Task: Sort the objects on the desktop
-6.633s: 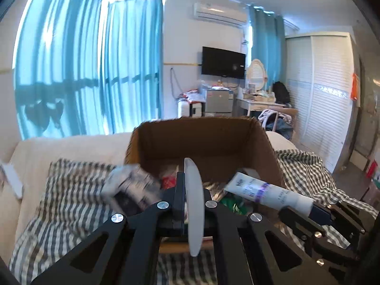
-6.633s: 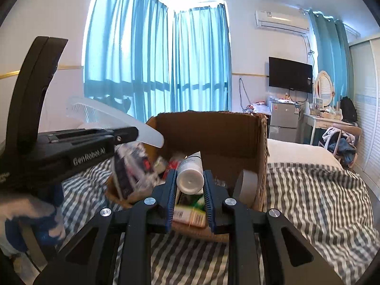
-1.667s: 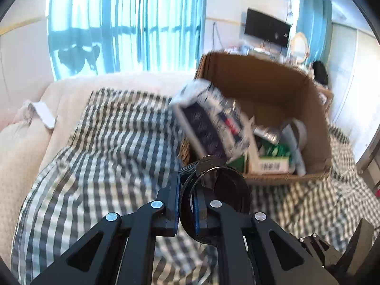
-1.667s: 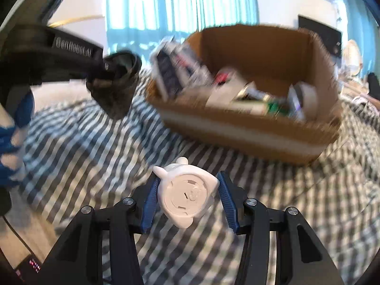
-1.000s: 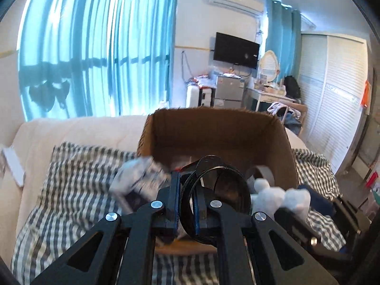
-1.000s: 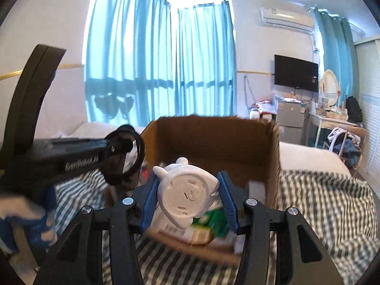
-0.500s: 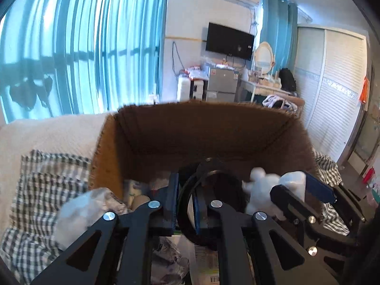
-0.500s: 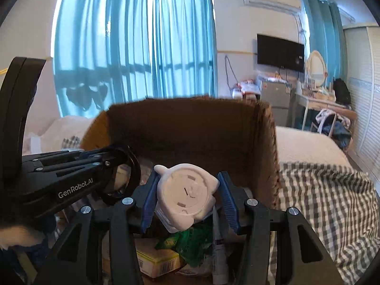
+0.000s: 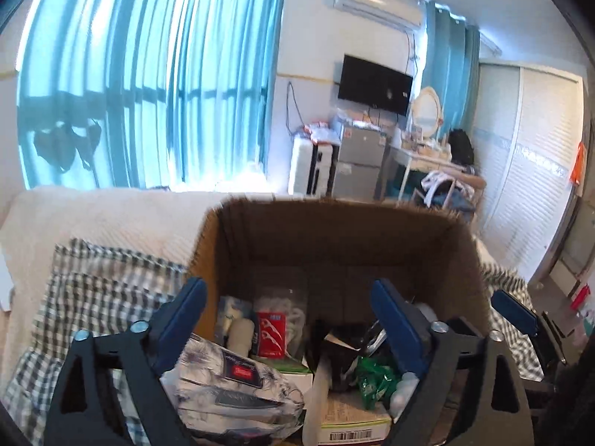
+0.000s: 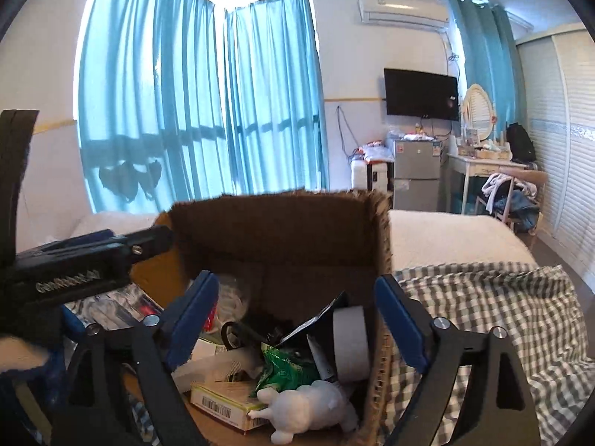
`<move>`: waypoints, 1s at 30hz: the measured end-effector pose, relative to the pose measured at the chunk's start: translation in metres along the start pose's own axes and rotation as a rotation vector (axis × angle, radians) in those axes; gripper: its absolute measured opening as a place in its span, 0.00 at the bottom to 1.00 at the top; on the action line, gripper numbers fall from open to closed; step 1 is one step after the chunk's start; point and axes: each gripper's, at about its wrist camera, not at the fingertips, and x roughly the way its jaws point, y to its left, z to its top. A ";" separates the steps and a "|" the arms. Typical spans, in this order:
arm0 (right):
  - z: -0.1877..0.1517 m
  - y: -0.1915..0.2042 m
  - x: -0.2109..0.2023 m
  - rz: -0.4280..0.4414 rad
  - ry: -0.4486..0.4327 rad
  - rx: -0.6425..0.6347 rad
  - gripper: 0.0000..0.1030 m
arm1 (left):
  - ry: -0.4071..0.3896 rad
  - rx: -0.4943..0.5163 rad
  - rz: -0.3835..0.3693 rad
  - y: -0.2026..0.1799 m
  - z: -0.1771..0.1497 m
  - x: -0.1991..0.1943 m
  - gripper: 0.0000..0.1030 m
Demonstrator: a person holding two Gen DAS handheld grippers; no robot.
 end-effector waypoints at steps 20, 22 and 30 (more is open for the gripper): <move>-0.031 0.025 -0.125 -0.025 -0.039 -0.050 1.00 | -0.219 0.049 0.107 -0.003 -0.021 -0.149 1.00; -0.036 0.028 -0.130 -0.030 -0.047 -0.056 1.00 | -0.237 0.058 0.123 -0.003 -0.031 -0.158 1.00; -0.046 0.029 -0.125 -0.032 -0.034 -0.059 1.00 | -0.227 0.024 0.163 0.010 -0.048 -0.156 1.00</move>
